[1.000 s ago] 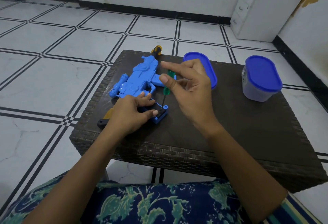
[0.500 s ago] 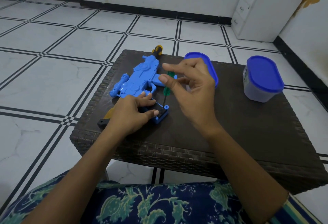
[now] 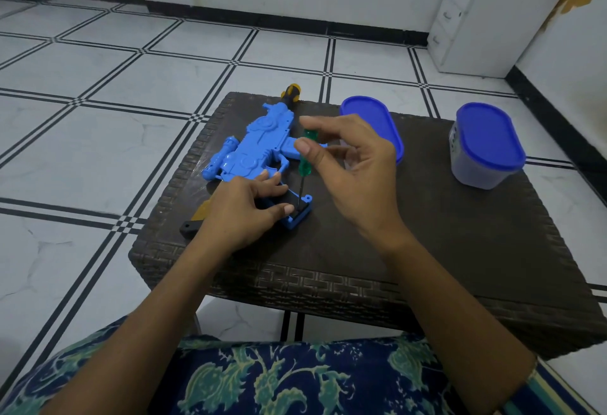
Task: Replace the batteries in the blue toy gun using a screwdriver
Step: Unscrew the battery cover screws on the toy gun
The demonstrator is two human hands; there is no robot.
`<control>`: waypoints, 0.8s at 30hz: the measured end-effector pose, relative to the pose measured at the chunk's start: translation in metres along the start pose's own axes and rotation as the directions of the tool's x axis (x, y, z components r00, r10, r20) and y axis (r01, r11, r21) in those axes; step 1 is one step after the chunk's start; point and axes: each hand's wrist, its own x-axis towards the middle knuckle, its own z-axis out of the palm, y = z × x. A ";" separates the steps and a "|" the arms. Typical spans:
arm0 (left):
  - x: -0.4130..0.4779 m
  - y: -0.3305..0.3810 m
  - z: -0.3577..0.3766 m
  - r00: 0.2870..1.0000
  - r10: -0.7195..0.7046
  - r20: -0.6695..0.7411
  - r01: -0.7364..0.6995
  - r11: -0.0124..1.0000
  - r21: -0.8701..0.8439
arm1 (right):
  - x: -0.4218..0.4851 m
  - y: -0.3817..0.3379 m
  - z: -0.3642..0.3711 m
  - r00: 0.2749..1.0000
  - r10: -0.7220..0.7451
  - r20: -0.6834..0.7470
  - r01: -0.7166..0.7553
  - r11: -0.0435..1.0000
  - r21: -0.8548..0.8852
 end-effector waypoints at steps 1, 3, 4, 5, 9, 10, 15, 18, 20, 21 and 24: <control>0.000 0.000 0.000 1.000 -0.001 0.001 0.001 1.000 -0.005 | 0.000 0.001 0.000 1.000 0.011 0.005 -0.011 1.000 0.007; 0.000 0.000 0.000 1.000 -0.002 0.004 0.002 1.000 -0.007 | -0.001 0.003 0.000 1.000 0.026 0.013 -0.026 1.000 0.008; 0.000 -0.001 0.000 1.000 0.000 0.006 0.000 1.000 -0.006 | -0.002 0.003 0.001 1.000 0.026 0.018 -0.026 1.000 0.002; 0.000 -0.001 0.000 1.000 0.001 0.006 -0.001 1.000 -0.008 | -0.003 0.002 0.001 0.999 0.022 0.024 -0.022 1.000 -0.007; -0.001 0.000 -0.001 1.000 0.000 0.008 0.000 1.000 -0.019 | -0.005 -0.004 0.003 1.000 0.002 0.004 -0.002 0.999 -0.038; -0.001 0.000 0.000 1.000 0.001 0.003 -0.001 1.000 -0.016 | -0.004 -0.004 0.003 1.000 -0.003 -0.012 0.003 0.999 -0.042; 0.000 -0.001 0.001 1.000 0.008 -0.007 -0.008 1.000 -0.019 | -0.002 0.000 0.002 0.999 0.037 -0.013 -0.037 0.999 0.006; 0.000 -0.001 0.000 1.000 0.009 -0.006 -0.009 1.000 -0.023 | -0.003 0.000 0.002 0.999 0.048 -0.010 -0.048 0.998 0.032; 0.000 0.000 -0.001 1.000 0.011 0.001 -0.011 1.000 -0.015 | -0.003 -0.002 0.000 0.999 0.044 -0.023 -0.043 0.999 0.029; 0.000 0.000 -0.001 1.000 0.010 0.004 -0.010 1.000 -0.009 | -0.002 -0.003 -0.001 0.999 0.043 -0.033 -0.042 0.999 0.032; 0.000 -0.001 -0.001 1.000 0.004 0.000 -0.004 1.000 -0.010 | 0.000 -0.005 -0.003 0.996 0.049 -0.069 -0.044 0.997 0.065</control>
